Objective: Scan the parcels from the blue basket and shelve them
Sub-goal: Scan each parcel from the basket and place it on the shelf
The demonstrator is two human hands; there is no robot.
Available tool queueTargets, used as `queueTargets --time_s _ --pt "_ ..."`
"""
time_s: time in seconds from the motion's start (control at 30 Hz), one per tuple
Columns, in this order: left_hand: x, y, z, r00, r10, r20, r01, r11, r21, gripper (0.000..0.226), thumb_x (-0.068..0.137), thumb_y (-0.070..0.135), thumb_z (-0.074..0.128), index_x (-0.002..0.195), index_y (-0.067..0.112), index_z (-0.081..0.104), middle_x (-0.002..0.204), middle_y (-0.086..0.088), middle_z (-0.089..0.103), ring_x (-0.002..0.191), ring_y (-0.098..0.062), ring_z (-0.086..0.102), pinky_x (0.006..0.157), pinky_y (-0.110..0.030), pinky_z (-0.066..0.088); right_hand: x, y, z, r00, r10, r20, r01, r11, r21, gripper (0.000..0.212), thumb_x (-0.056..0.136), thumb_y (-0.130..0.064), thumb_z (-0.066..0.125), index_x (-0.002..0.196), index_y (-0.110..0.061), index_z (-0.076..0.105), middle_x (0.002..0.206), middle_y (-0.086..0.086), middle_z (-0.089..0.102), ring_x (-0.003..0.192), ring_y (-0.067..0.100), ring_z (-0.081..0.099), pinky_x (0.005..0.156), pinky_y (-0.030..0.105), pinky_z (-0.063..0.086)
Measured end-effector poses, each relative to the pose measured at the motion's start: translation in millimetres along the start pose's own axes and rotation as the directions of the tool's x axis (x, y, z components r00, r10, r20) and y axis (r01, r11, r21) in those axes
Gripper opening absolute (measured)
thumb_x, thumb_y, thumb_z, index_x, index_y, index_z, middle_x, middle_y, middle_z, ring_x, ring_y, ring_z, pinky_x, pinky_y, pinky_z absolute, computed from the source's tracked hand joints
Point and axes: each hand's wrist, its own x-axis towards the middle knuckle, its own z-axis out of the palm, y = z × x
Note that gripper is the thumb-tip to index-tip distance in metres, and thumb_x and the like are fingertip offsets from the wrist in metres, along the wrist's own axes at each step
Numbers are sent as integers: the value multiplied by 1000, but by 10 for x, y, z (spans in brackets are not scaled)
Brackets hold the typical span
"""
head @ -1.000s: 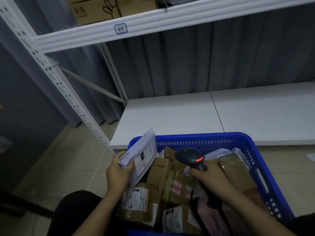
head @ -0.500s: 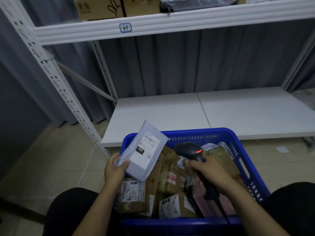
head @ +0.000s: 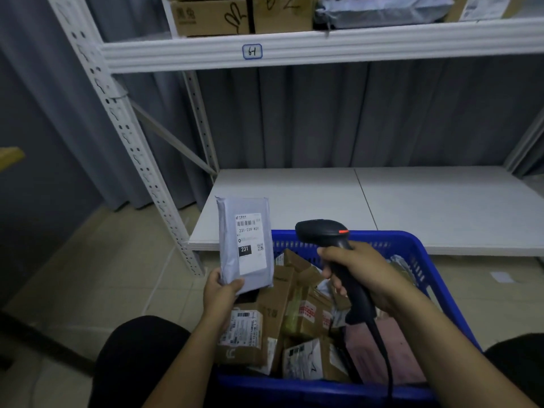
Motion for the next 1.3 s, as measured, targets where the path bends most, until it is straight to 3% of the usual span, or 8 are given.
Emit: queueTargets --time_s 0.3,0.5,0.63,0.77,0.87,1.03,1.13,1.3 --pt "-16 -3 10 1000 13 -11 -13 1000 13 37 84 1 67 115 14 53 109 -8 62 98 -28 62 70 -35 54 -18 -82 7 998 34 45 -32 999 -33 24 91 -20 63 76 -2 60 57 10 58 41 17 49 43 26 42" --pt "-57 3 0 1000 22 7 -22 1000 9 36 84 0 66 113 17 52 107 -6 61 97 -27 61 76 -40 55 8 -72 14 999 22 37 -22 1000 -12 20 90 -20 64 81 -2 60 66 14 60 45 18 50 44 28 43" --pt "-122 68 0 993 103 63 -107 993 52 33 85 5 67 115 15 54 107 -8 63 96 -25 63 71 -33 54 -17 -81 -42 1000 1 -13 -2 999 -46 21 89 -21 66 85 -1 61 68 15 63 45 18 51 46 29 44" --pt "-248 317 74 969 199 144 -212 974 78 41 86 12 68 125 14 55 112 -7 65 102 -26 64 81 -39 57 -41 -176 -171 991 -74 -116 67 996 -65 22 89 -22 67 87 -1 62 69 15 65 48 20 54 48 30 47" --pt "-437 684 223 937 298 183 -310 950 38 40 89 16 65 127 17 53 115 -6 63 102 -23 63 81 -40 58 -78 -281 -266 967 -161 -199 144 985 -96 23 89 -25 66 87 -3 63 67 15 66 52 24 57 53 33 51" --pt "-805 1418 580 854 471 221 -463 882 -88 44 92 17 61 133 28 46 125 1 55 109 -20 59 80 -41 60 -207 -519 -346 909 -310 -279 305 950 -63 12 89 -19 67 94 -9 65 84 14 71 68 25 69 65 39 59" --pt "-1059 1849 794 811 527 255 -483 849 -215 47 95 11 55 136 32 43 119 8 53 107 -16 58 77 -33 60 -343 -730 -417 869 -409 -280 422 907 -15 11 86 -12 69 96 -7 68 78 18 73 76 30 73 74 47 61" --pt "-1301 2406 1021 681 638 360 -577 770 -273 41 98 18 54 131 41 48 126 10 57 108 -12 62 87 -36 57 -589 -1143 -621 746 -550 -375 568 820 -73 5 84 -15 72 87 -12 69 68 5 71 70 19 69 72 38 60"
